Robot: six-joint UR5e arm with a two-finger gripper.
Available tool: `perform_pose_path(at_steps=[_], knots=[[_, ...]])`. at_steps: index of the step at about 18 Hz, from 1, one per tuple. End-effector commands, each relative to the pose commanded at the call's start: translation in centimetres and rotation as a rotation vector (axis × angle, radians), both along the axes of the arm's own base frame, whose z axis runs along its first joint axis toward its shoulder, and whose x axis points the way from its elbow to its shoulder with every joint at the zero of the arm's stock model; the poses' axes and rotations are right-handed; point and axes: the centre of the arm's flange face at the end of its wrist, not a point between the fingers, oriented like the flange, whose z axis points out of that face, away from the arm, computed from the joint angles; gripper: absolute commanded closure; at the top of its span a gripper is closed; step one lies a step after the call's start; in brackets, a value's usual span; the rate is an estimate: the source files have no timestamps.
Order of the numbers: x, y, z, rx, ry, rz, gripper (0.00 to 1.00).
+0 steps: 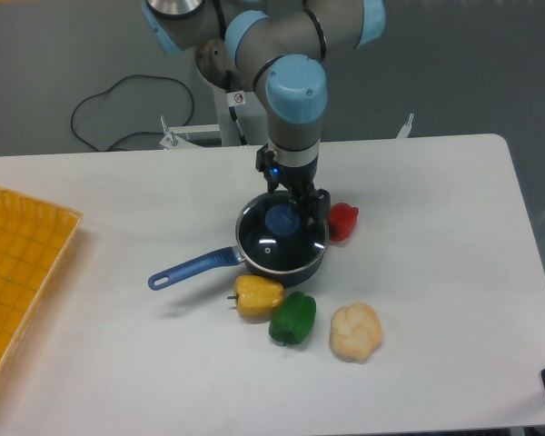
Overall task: Open the lid
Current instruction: 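Lower the open gripper down around the blue lid knob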
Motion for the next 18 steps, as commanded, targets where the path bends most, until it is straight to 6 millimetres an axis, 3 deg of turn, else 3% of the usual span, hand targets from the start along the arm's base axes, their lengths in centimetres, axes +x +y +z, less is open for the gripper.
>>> perform_pose_path(at_steps=[18], knots=[[0.5, 1.6, -1.8, -0.023, -0.023, -0.026, 0.0]])
